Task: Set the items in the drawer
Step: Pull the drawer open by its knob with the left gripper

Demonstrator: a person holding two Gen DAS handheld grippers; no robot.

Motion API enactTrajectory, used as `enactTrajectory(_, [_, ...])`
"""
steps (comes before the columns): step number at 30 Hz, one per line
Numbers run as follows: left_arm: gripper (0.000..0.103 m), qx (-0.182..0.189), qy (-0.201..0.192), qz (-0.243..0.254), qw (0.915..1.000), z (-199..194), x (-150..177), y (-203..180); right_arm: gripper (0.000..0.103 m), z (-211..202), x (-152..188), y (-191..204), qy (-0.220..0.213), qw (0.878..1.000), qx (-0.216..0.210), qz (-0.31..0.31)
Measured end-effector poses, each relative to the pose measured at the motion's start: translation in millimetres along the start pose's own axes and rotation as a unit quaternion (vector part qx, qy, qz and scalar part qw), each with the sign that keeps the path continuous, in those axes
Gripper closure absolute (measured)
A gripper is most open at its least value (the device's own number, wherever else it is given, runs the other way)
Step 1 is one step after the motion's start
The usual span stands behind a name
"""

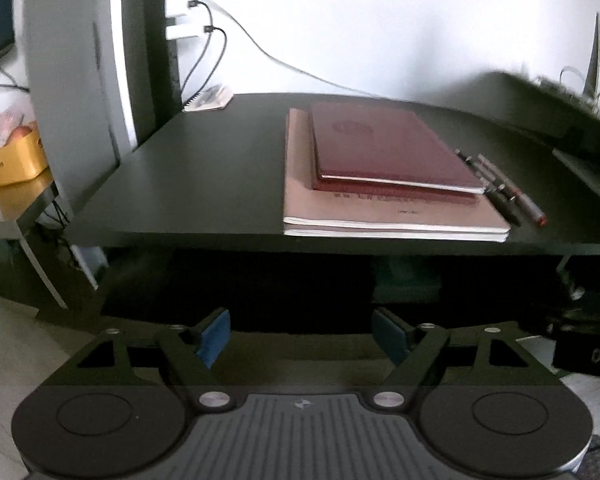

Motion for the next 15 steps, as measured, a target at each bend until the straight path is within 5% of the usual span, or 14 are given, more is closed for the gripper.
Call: enactTrajectory(15, [0.022, -0.012, 0.053, 0.002, 0.9985, 42, 3, 6, 0.012, 52, -6, -8, 0.048, 0.998, 0.026, -0.009])
Point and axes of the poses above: each gripper's, at about its wrist camera, not at the fingertips, and z roughly the way its jaws point, y to its left, x to its underside, the point moved 2 cm from there along z, roughly the way its jaws point, and after that the axes turned 8 degrees about x, right-handed, at the moved point
